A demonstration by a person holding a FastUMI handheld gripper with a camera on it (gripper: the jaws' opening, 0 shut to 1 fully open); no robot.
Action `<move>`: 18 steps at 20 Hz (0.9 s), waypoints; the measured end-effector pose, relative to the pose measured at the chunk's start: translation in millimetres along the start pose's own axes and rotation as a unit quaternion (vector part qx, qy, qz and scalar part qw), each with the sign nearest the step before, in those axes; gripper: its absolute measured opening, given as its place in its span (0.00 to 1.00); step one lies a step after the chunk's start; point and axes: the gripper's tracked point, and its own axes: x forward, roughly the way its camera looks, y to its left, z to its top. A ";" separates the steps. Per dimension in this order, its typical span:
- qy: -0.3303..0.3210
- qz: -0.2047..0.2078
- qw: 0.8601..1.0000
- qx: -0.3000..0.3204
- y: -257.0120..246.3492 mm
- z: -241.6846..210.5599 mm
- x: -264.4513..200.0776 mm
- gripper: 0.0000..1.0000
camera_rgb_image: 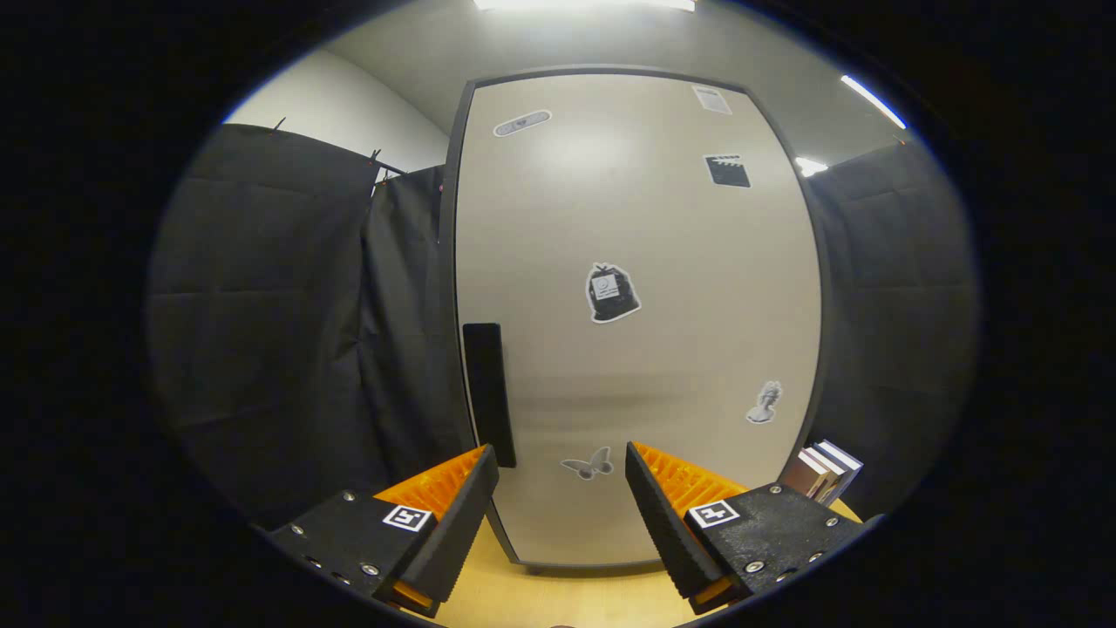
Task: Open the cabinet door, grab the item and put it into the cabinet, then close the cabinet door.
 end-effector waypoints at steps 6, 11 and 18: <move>0.024 0.029 0.999 -0.014 38.2 -7.6 52.0 0.78; 0.042 0.025 0.998 -0.046 45.0 -17.6 69.7 0.47; 0.051 0.026 0.998 -0.034 44.6 -17.7 64.6 0.28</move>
